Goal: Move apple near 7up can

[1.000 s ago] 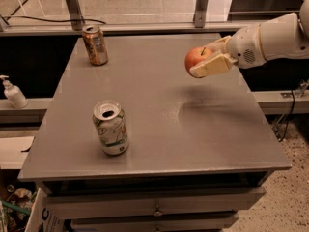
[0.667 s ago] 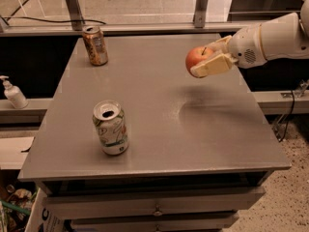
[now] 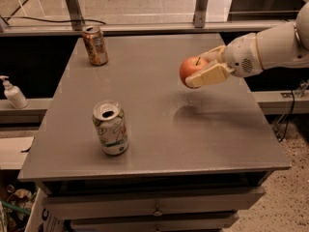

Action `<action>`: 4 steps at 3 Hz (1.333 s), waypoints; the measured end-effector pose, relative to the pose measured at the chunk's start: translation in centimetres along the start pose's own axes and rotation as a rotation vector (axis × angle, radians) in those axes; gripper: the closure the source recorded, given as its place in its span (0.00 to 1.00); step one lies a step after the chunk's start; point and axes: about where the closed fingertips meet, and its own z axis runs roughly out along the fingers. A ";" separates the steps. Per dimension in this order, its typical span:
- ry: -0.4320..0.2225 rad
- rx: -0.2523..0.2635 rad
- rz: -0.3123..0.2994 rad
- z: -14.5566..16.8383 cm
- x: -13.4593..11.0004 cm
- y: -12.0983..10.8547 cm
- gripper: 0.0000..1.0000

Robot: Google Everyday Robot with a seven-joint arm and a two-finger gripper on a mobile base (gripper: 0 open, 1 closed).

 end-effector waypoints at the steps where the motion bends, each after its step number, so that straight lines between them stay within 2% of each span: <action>1: -0.019 -0.054 -0.011 0.7 -0.5 2.7 1.00; 4: -0.087 -0.254 -0.068 4.4 -3.2 13.2 1.00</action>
Offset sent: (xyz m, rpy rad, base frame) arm -0.0813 0.0719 0.0096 0.1044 0.0202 0.1913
